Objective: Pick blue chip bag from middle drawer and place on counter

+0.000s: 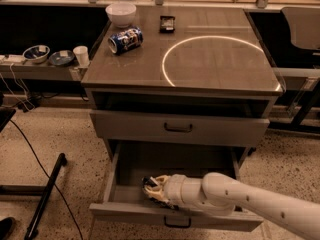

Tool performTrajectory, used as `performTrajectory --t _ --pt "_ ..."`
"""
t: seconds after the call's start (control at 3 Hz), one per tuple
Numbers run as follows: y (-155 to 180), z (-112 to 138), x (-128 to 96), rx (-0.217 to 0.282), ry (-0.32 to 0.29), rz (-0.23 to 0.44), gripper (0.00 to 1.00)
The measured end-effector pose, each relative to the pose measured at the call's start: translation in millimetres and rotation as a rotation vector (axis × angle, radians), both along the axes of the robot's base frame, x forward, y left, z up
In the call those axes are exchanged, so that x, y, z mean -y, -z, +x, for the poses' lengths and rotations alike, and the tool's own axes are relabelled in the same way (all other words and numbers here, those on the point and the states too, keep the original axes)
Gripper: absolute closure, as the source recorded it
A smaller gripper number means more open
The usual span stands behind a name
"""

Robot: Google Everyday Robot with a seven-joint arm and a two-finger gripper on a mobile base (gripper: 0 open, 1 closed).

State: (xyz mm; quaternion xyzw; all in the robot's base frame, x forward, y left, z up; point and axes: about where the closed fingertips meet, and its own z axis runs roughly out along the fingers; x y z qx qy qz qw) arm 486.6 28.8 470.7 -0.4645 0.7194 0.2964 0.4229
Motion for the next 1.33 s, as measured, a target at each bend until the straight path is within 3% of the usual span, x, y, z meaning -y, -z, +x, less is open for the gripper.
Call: performTrajectory --t 0.33,0.67,1.0,1.33 --pt "-51.3 3.5 17.0 0.151 -0.021 0.178 1.00" --pt "-130.5 -5.9 122.3 0.325 0.026 0.228 1.00" --pt "-212.9 -29.5 196.7 0.421 0.020 0.142 1.00" --pt "-310.0 -42.7 259.1 0.473 0.022 0.057 1.00"
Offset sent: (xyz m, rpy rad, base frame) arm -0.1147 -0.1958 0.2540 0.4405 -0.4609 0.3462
